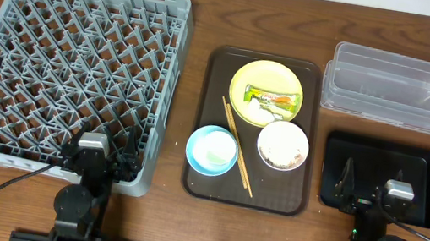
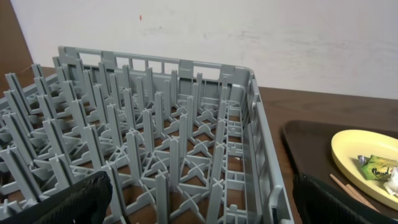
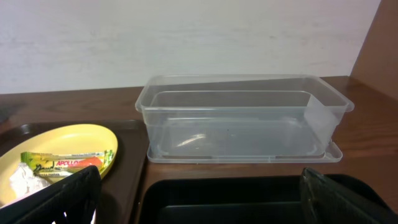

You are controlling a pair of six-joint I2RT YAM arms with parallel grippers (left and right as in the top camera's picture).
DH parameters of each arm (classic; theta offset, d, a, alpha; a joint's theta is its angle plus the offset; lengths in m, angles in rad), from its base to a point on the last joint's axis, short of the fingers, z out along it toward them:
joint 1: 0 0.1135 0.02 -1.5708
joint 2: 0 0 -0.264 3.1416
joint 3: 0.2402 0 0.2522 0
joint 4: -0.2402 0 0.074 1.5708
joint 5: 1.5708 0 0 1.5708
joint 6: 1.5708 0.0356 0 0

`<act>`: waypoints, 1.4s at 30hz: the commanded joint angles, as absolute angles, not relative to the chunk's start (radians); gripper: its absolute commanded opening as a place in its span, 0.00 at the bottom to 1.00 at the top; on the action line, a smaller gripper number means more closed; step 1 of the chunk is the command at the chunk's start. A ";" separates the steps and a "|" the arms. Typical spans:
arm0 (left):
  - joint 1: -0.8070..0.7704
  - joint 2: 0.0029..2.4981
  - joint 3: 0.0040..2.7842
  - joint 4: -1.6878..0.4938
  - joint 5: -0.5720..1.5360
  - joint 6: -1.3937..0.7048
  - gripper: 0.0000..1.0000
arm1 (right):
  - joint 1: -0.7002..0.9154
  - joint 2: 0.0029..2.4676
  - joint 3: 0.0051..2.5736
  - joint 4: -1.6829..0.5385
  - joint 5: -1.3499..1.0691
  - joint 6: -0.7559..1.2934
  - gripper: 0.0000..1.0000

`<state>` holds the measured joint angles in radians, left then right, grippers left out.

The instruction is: Sort waste into correct bins and load items into the dishwasher

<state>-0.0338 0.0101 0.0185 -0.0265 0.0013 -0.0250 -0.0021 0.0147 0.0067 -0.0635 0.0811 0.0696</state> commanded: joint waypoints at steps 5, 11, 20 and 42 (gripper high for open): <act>-0.036 0.004 0.004 -0.073 -0.008 -0.012 0.95 | 0.009 0.011 0.006 -0.067 0.081 0.058 0.99; -0.036 0.004 0.004 -0.073 -0.008 -0.012 0.95 | 0.009 0.011 0.006 -0.067 0.081 0.058 0.99; -0.036 0.004 0.004 -0.071 -0.007 -0.012 0.95 | 0.008 0.011 0.006 -0.067 0.086 0.044 0.99; -0.036 0.388 0.418 -0.447 -0.008 -0.025 0.95 | 0.008 0.237 0.282 -0.227 0.083 0.160 0.99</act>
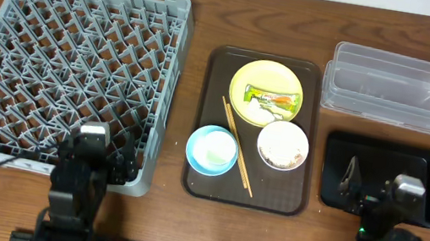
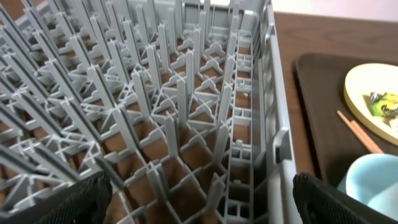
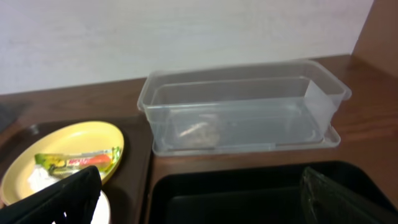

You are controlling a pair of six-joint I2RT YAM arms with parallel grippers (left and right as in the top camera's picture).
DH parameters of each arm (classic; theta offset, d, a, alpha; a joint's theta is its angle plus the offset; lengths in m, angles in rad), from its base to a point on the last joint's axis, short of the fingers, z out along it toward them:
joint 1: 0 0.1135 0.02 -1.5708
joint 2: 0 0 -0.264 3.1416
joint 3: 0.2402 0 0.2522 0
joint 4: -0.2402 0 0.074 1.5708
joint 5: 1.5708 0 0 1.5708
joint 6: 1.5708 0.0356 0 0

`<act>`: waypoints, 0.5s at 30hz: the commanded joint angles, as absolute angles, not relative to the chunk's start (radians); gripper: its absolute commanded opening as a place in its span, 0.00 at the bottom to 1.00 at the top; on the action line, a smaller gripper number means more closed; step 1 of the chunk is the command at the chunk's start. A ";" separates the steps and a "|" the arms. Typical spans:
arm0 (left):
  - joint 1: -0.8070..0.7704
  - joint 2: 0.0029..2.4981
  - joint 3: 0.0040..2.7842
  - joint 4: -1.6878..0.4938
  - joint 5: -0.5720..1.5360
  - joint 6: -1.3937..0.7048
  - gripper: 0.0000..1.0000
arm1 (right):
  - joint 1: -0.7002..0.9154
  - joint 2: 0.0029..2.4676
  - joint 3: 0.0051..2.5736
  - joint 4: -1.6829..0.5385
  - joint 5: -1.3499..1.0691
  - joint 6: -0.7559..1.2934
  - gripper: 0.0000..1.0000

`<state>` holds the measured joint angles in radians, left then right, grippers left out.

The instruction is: Sort waste into correct bins and load items into the dishwasher

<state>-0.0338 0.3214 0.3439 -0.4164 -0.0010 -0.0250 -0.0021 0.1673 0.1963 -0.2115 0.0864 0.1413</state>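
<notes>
The grey dishwasher rack (image 1: 78, 66) fills the left of the table. A brown tray (image 1: 207, 119) holds a yellow plate (image 1: 247, 78) with a green wrapper (image 1: 271, 100) and crumpled paper, a light blue bowl (image 1: 211, 149), a white bowl (image 1: 283, 144) and wooden chopsticks (image 1: 236, 146). A clear bin (image 1: 395, 88) and a black bin (image 1: 382, 177) stand at the right. My left gripper (image 2: 200, 199) is open over the rack's near right corner. My right gripper (image 3: 202, 196) is open above the black bin, empty.
The rack's upright tines (image 2: 180, 99) rise right under the left gripper. The rack's right wall (image 2: 277, 124) runs close to the brown tray (image 2: 323, 124). Bare wooden table (image 1: 205, 16) lies behind the tray.
Both arms have risen a little. The left wrist view now looks down more steeply into the rack, and the right wrist view sees more of the black bin. Nothing on the table moved.
</notes>
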 commanded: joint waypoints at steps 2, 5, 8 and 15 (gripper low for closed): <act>-0.036 0.453 0.469 -0.488 -0.008 -0.055 0.95 | 0.008 0.320 0.350 -0.251 0.059 0.160 0.99; -0.036 0.537 0.526 -0.530 -0.007 -0.098 0.95 | 0.008 0.455 0.454 -0.294 0.012 0.160 0.99; -0.036 0.604 0.577 -0.580 -0.007 -0.139 0.95 | 0.008 0.601 0.564 -0.340 -0.045 0.139 0.99; -0.036 0.714 0.704 -0.712 -0.007 -0.205 0.95 | 0.008 0.891 0.820 -0.527 -0.117 -0.005 0.99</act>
<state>-0.0338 0.6907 0.6449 -0.6922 -0.0032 -0.1650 -0.0021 0.8196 0.7292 -0.4824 -0.0711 0.0814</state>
